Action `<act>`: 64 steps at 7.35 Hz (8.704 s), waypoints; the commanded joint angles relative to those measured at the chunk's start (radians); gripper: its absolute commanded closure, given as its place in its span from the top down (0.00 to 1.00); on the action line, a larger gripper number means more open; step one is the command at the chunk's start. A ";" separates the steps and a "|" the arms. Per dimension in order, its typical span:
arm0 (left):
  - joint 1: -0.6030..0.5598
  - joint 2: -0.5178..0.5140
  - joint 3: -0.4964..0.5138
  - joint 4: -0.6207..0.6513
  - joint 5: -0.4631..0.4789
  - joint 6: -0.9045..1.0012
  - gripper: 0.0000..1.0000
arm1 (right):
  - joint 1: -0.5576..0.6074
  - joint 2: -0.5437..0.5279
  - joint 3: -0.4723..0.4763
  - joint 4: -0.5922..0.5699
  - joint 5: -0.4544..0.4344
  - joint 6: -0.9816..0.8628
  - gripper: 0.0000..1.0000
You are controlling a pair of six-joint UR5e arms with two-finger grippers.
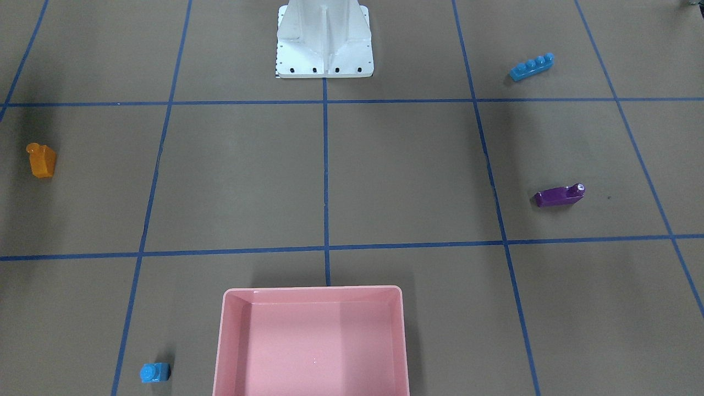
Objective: Put all blocks into box
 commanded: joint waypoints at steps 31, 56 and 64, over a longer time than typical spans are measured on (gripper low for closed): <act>0.577 -0.118 0.002 -0.276 0.207 0.063 1.00 | -0.246 0.557 -0.071 0.159 -0.085 0.723 0.00; 0.559 -0.176 -0.054 -0.078 0.110 0.007 0.00 | -0.478 1.161 -0.961 0.504 -0.505 0.818 0.54; 0.471 -0.703 0.063 0.025 -0.051 -0.618 0.00 | -0.271 0.868 -0.538 0.096 -0.330 0.391 1.00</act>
